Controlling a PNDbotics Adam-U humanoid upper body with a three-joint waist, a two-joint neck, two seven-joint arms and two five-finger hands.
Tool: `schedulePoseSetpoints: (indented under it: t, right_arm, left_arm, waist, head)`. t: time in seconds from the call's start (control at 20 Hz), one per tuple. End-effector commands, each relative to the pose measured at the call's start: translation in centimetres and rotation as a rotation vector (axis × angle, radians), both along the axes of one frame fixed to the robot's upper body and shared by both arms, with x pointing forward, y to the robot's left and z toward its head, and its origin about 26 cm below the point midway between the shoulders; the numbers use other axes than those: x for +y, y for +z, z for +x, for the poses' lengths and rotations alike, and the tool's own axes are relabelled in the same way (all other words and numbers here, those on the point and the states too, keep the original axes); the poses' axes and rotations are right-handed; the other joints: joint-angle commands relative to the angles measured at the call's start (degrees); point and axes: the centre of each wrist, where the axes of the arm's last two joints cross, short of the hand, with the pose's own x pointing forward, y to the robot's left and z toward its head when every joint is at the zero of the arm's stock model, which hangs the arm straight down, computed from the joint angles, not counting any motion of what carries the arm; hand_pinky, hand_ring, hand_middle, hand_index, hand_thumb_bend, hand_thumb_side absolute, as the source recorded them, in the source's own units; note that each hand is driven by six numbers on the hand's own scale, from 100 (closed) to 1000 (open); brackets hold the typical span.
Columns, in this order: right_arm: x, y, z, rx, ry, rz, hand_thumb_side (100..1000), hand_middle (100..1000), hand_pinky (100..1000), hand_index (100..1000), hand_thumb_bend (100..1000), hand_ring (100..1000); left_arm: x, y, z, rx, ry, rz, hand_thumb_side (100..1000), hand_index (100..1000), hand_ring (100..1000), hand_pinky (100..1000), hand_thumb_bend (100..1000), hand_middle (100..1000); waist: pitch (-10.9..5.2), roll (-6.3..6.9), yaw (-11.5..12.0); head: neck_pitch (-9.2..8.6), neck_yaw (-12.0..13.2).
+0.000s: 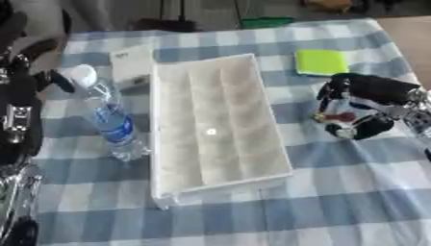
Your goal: Pick up objects on the table and place them in the box.
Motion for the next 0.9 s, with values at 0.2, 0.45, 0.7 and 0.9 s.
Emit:
schedulePoseSetpoints:
  t: [0.2,0.45,0.7,0.9]
  right_arm:
    - [-2.1,0.5,0.3,-0.028,-0.082,-0.02,251,759,994,701,374,831]
    - [-2.7,0.1,0.6,-0.03,-0.119,-0.014,248,757,992,698,364,828]
    - [-2.7,0.1,0.9,-0.034,-0.125,-0.005,241,754,990,688,350,824]
    - [-2.3,0.3,1.1,-0.036,-0.12,-0.002,233,752,988,681,336,822]
  left_arm:
    - [0.1,0.7,-0.2,-0.026,0.002,0.009,482,870,800,414,511,928]
    - [0.1,0.7,-0.2,-0.028,0.001,0.009,481,871,800,414,510,928]
    - [0.1,0.7,-0.2,-0.029,-0.003,0.009,480,871,800,415,511,928]
    - [0.0,0.7,-0.2,-0.03,-0.006,0.009,481,871,800,415,510,928]
  waist:
    - [-1.11,-0.14,-0.07]
    - [-1.09,0.06,-0.08]
    - [-1.09,0.13,-0.01]
    - [-1.08,0.18,0.17]
  head:
    - [0.24,0.29]
    - [0.24,0.2]
    - [0.24,0.08]
    - [0.24,0.0]
